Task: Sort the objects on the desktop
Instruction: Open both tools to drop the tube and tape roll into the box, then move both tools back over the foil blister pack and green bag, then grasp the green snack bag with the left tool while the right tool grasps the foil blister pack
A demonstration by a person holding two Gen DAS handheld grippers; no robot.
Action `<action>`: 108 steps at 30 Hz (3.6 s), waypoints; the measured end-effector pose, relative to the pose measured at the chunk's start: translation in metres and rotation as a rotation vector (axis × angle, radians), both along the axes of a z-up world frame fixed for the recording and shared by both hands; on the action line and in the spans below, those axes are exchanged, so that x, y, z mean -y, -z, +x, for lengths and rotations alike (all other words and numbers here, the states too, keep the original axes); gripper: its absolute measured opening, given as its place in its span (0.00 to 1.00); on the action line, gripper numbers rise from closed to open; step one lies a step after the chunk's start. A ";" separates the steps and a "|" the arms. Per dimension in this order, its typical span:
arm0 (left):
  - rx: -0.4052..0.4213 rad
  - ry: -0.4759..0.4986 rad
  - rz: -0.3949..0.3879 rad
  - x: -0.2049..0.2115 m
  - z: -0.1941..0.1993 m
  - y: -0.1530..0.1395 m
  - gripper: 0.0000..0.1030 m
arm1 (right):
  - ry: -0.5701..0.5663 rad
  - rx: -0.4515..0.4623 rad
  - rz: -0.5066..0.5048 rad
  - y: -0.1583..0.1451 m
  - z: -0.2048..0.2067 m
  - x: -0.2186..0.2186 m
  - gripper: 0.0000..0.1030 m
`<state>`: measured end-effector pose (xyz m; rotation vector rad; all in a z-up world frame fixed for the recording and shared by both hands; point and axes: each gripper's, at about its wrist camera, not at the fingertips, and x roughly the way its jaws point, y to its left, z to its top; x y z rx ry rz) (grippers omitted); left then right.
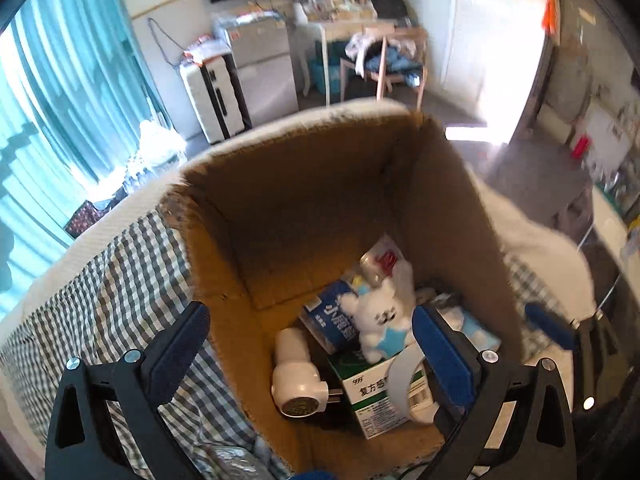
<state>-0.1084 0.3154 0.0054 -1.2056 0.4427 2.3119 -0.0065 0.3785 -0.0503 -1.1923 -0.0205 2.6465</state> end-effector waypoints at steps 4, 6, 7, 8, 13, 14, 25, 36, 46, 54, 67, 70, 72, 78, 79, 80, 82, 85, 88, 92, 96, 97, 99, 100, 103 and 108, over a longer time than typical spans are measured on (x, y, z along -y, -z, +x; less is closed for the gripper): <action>-0.042 -0.052 0.085 0.023 0.007 -0.020 1.00 | 0.012 -0.078 -0.025 -0.014 0.014 -0.001 0.90; -0.063 -0.079 0.126 0.038 0.013 -0.029 1.00 | 0.020 -0.128 -0.042 -0.023 0.022 0.000 0.90; -0.074 -0.092 0.149 0.048 0.015 -0.034 1.00 | 0.023 -0.153 -0.054 -0.029 0.026 0.000 0.90; -0.096 -0.112 0.177 0.060 0.020 -0.042 1.00 | 0.025 -0.183 -0.064 -0.036 0.030 0.000 0.90; -0.217 -0.201 0.271 0.104 0.046 -0.077 1.00 | 0.054 -0.333 -0.074 -0.063 0.049 0.011 0.90; -0.239 -0.217 0.284 0.113 0.051 -0.082 1.00 | 0.057 -0.371 -0.082 -0.070 0.054 0.014 0.92; -0.627 -0.388 0.425 0.228 0.131 -0.131 1.00 | -0.028 -0.733 0.009 -0.120 0.100 0.079 1.00; -0.794 -0.493 0.381 0.305 0.169 -0.098 1.00 | -0.199 -0.705 -0.124 -0.108 0.080 0.126 1.00; -0.416 -0.470 0.242 0.322 0.138 0.028 1.00 | -0.396 -0.454 -0.098 -0.055 0.061 0.167 1.00; -0.205 -0.338 0.175 0.277 0.156 0.124 0.97 | -0.549 -0.228 -0.265 0.014 0.050 0.188 0.80; 0.038 -0.264 0.181 0.248 0.136 0.200 0.89 | -0.569 -0.044 -0.260 0.081 0.020 0.199 0.56; 0.062 -0.268 0.185 0.241 0.131 0.210 0.89 | -0.562 -0.005 -0.259 0.094 0.011 0.198 0.56; 0.072 -0.278 0.206 0.238 0.129 0.215 0.89 | -0.568 0.027 -0.250 0.103 0.005 0.200 0.56; 0.164 -0.236 0.206 0.231 0.124 0.238 0.50 | -0.523 0.090 -0.284 0.127 -0.012 0.193 0.56; 0.175 -0.229 0.205 0.230 0.124 0.240 0.45 | -0.513 0.095 -0.279 0.130 -0.014 0.192 0.56; 0.170 -0.228 0.197 0.229 0.125 0.241 0.42 | -0.511 0.100 -0.276 0.132 -0.016 0.192 0.56; 0.173 -0.226 0.197 0.229 0.125 0.241 0.38 | -0.514 0.112 -0.275 0.136 -0.018 0.194 0.56; 0.152 -0.293 0.220 0.245 0.124 0.234 0.36 | -0.517 0.131 -0.264 0.142 -0.024 0.199 0.56; 0.077 -0.346 0.222 0.268 0.127 0.216 0.36 | -0.516 0.158 -0.266 0.151 -0.033 0.205 0.56; -0.022 -0.422 0.226 0.299 0.124 0.191 0.36 | -0.518 0.189 -0.246 0.165 -0.044 0.219 0.55; -0.047 -0.498 0.286 0.330 0.105 0.175 0.36 | -0.490 0.210 -0.250 0.174 -0.052 0.227 0.57; -0.052 -0.509 0.301 0.335 0.100 0.170 0.36 | -0.492 0.211 -0.257 0.176 -0.053 0.228 0.57; -0.062 -0.523 0.319 0.345 0.093 0.163 0.36 | -0.497 0.219 -0.278 0.179 -0.056 0.231 0.61; -0.070 -0.528 0.322 0.346 0.090 0.162 0.36 | -0.495 0.225 -0.267 0.181 -0.056 0.233 0.62; -0.086 -0.540 0.331 0.353 0.089 0.159 0.36 | -0.527 0.225 -0.216 0.183 -0.050 0.242 0.76; -0.096 -0.552 0.337 0.358 0.090 0.153 0.36 | -0.570 0.233 -0.118 0.188 -0.036 0.261 0.83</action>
